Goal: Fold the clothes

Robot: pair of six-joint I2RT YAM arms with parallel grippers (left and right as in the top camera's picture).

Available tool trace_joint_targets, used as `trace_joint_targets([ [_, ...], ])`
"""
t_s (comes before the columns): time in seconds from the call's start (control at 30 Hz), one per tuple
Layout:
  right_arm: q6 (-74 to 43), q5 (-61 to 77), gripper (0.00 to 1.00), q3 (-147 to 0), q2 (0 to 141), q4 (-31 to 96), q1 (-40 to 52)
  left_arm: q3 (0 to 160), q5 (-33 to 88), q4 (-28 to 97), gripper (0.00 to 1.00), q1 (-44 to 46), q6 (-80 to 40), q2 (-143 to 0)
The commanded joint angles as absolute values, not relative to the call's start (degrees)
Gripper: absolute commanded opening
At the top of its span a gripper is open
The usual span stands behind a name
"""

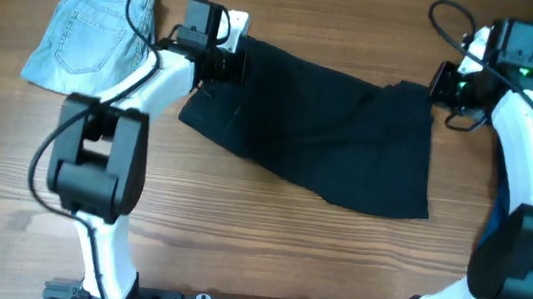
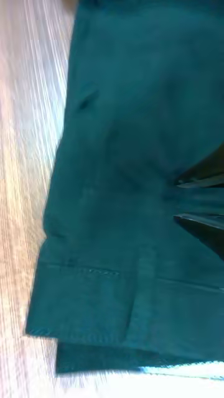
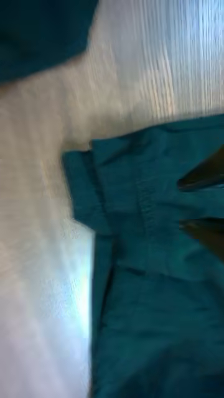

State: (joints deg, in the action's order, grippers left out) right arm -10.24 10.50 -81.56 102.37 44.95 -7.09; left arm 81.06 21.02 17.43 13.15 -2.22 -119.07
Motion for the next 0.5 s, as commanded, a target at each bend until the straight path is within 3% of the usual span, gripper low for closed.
trace_joint_targets([
  [0.0, -10.5, 13.7, 0.10, -77.5, 108.1, 41.7, -5.6, 81.3, 20.6, 15.2, 0.14, 13.5, -2.4, -123.5],
  [0.13, -10.6, 13.8, 0.07, -76.2, 116.2, 35.1, -4.2, 81.3, 10.6, 16.4, 0.04, 13.3, -2.4, -125.0],
  [0.27, -10.7, 7.0, 0.08, -76.2, 123.5, 35.4, -4.2, 81.3, 4.5, 21.3, 0.04, 11.0, -5.7, -125.1],
  [0.33, -10.7, -0.1, 0.15, -76.3, 123.6, 34.3, -4.2, 81.3, 4.2, 22.6, 0.04, 8.9, -8.1, -125.1],
  [0.4, -10.5, -0.8, 0.27, -76.5, 123.6, 30.4, -4.2, 81.3, 4.2, 23.2, 0.04, 6.5, -11.2, -125.1],
  [0.47, -10.5, 1.8, 0.30, -76.5, 123.6, 25.1, -4.2, 81.3, 5.7, 23.3, 0.04, 4.4, -12.9, -125.1],
])
